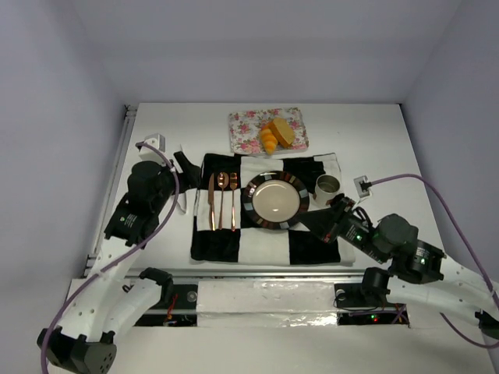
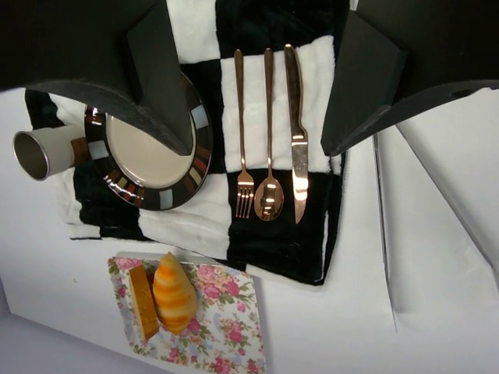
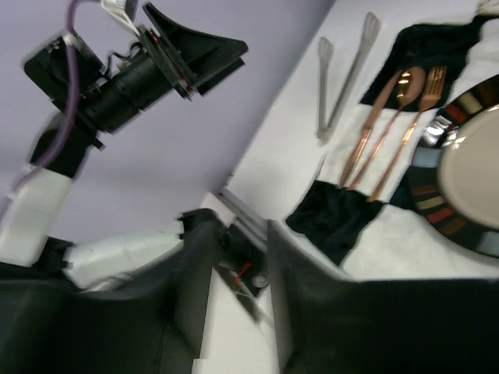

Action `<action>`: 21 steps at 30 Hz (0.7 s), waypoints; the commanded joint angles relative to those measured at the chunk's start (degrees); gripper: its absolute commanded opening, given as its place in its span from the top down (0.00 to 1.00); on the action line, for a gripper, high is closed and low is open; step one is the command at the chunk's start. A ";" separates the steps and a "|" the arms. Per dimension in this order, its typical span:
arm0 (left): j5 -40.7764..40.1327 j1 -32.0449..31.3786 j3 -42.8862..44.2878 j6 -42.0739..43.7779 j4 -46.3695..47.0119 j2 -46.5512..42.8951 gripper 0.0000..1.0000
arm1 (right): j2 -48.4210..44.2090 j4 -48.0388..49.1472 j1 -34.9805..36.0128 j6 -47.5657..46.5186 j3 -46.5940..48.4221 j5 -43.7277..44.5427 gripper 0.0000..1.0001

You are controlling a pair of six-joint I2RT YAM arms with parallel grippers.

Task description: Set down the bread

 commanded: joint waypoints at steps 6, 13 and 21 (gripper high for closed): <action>-5.64 0.42 4.24 2.96 3.49 10.51 0.59 | 2.46 -0.14 -0.17 0.16 -0.46 2.50 1.00; -11.99 5.41 5.04 4.72 5.32 26.50 1.00 | 3.69 1.62 -0.17 0.69 -1.69 1.88 0.97; -8.90 10.17 8.11 6.92 9.28 41.45 0.53 | 6.67 5.04 -0.17 1.48 -3.72 -0.49 0.58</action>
